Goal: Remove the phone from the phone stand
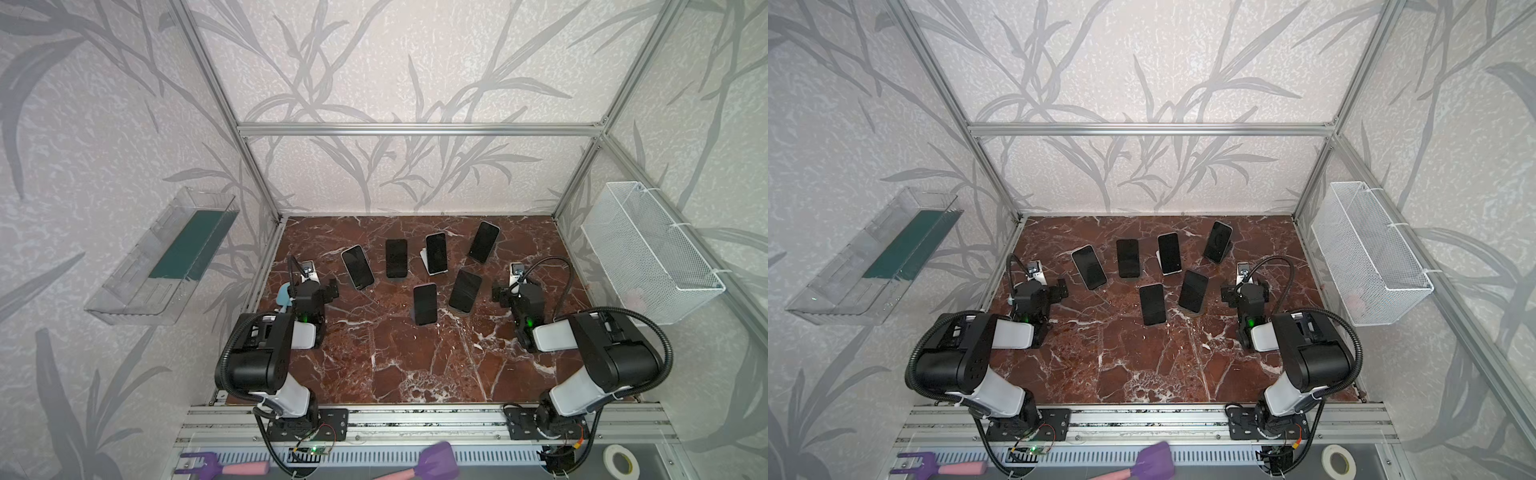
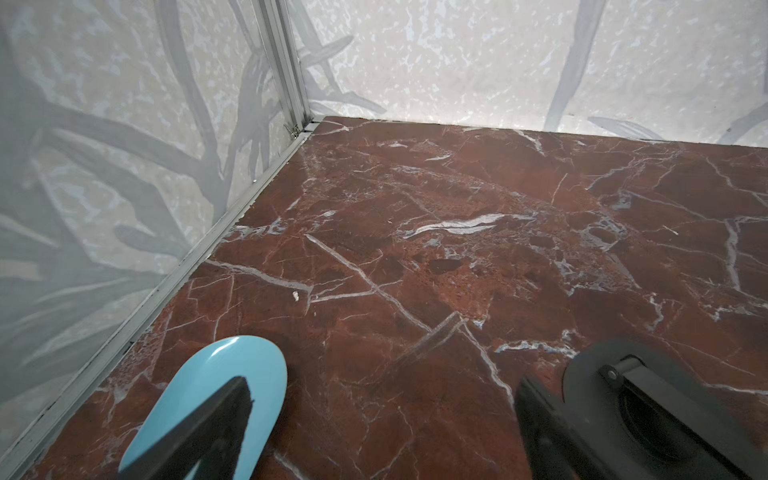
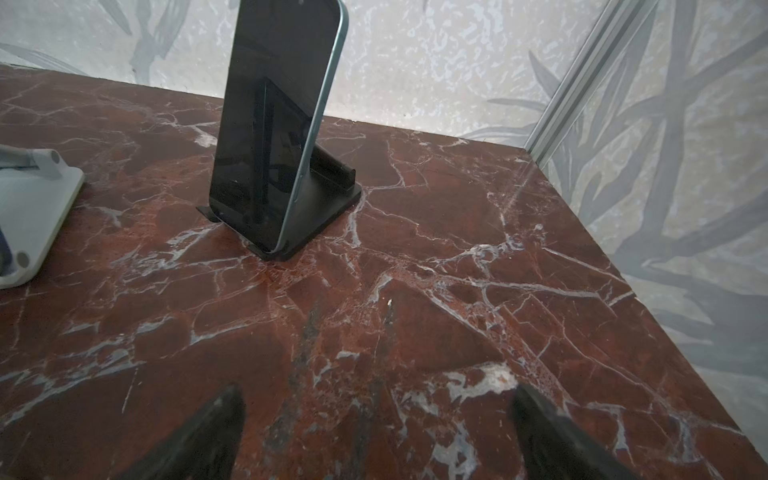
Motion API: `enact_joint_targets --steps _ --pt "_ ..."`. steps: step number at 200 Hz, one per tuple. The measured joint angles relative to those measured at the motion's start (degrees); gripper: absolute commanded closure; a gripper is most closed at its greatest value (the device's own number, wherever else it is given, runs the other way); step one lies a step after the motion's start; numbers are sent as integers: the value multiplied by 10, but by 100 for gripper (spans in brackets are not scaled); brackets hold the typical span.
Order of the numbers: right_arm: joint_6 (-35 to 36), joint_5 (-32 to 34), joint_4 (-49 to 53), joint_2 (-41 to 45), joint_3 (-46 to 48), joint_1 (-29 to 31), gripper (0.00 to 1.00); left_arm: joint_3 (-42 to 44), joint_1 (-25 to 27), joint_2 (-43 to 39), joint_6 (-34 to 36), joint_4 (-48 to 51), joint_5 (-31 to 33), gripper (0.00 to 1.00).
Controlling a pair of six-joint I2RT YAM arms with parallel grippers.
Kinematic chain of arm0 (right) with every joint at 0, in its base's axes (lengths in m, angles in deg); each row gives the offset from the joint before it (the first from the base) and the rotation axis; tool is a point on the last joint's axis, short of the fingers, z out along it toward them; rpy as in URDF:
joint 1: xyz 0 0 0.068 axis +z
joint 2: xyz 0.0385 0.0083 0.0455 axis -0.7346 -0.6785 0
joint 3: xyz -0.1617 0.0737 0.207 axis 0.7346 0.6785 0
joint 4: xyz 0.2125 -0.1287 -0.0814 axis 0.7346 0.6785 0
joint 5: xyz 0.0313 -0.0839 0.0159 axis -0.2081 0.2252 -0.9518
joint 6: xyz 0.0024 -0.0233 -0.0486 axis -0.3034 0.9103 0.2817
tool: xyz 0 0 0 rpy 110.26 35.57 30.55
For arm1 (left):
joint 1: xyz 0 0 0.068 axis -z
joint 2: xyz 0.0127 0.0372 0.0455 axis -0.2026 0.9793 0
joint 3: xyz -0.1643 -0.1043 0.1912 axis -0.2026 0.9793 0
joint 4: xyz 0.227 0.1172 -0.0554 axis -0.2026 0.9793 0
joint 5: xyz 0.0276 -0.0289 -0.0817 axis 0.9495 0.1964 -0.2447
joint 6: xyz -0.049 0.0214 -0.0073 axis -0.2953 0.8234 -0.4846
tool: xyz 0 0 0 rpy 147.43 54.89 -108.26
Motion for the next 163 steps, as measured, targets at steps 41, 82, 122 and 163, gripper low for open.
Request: enact_joint_targets --steps 41,82,122,163 --pt "5 5 -3 0 0 12 1 0 0 0 0 0 0 1" --pt "7 7 -5 0 0 17 1 0 0 0 0 0 0 1" --pt "7 7 -5 0 0 17 1 0 0 0 0 0 0 1" --pt "7 8 -5 0 0 17 1 0 0 0 0 0 0 1"
